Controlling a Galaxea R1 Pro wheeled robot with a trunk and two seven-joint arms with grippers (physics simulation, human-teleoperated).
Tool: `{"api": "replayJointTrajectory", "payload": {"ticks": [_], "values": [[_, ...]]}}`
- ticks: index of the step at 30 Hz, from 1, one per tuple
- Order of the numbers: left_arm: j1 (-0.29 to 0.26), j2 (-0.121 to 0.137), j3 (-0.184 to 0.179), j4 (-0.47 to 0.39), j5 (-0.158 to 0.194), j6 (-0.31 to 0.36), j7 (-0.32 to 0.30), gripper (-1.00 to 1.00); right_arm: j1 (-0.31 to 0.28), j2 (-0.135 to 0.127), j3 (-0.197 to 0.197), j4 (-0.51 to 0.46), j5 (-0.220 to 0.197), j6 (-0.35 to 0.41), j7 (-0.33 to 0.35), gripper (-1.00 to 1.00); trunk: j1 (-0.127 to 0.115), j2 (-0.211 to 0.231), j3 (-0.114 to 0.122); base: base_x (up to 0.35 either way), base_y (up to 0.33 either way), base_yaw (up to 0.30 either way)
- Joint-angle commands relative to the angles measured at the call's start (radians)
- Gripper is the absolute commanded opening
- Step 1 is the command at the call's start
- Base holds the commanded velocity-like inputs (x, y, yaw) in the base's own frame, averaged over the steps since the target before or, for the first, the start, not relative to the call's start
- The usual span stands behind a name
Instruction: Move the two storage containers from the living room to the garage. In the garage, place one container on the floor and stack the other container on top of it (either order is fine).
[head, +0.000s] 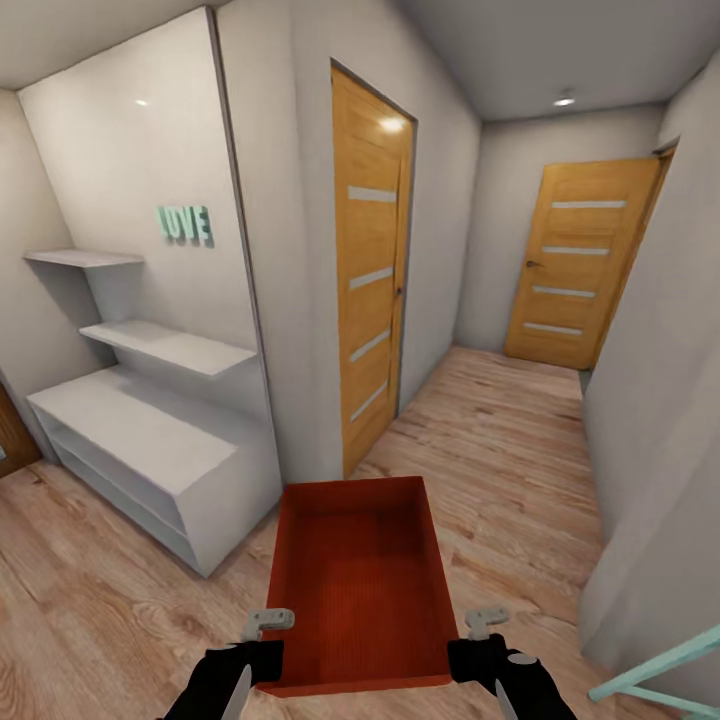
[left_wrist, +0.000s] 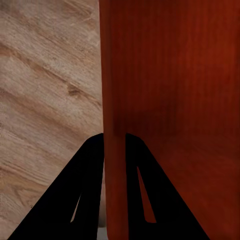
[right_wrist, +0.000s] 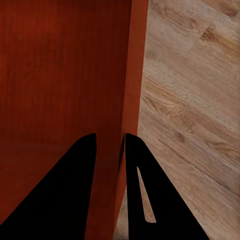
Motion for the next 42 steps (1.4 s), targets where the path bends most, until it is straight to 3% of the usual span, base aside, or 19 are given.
{"api": "replayJointTrajectory", "payload": {"ticks": [1, 16, 24, 34, 42], "values": [[0.0, -0.001, -0.003, -0.002, -0.026, 0.001, 0.008, -1.0, -0.001, 0.036, -0.002, 0.0, -0.013, 0.008, 0.017, -1.0, 0.001, -0.002, -0.002, 0.326, 0.107, 0.0], [0.0, -0.001, -0.002, -0.002, -0.026, 0.001, 0.008, -1.0, -0.001, 0.036, -0.002, 0.0, -0.013, 0.008, 0.017, -1.0, 0.001, -0.002, -0.002, 0.325, 0.107, -0.204], [0.0, -0.002, 0.02, -0.002, -0.026, 0.001, 0.008, -1.0, -0.001, 0.036, -0.002, 0.0, -0.013, 0.008, 0.018, -1.0, 0.001, -0.002, -0.002, 0.325, 0.107, -0.267], [0.0, -0.002, 0.02, -0.002, -0.026, 0.001, 0.008, -1.0, -0.001, 0.036, -0.002, 0.0, -0.013, 0.008, 0.018, -1.0, 0.001, -0.002, -0.002, 0.325, 0.044, -0.048], [0.0, -0.002, 0.02, -0.002, -0.026, 0.001, 0.008, -1.0, -0.001, 0.036, -0.002, 0.0, -0.013, 0.008, 0.018, -1.0, 0.001, -0.002, -0.002, 0.325, 0.0, -0.25]]}}
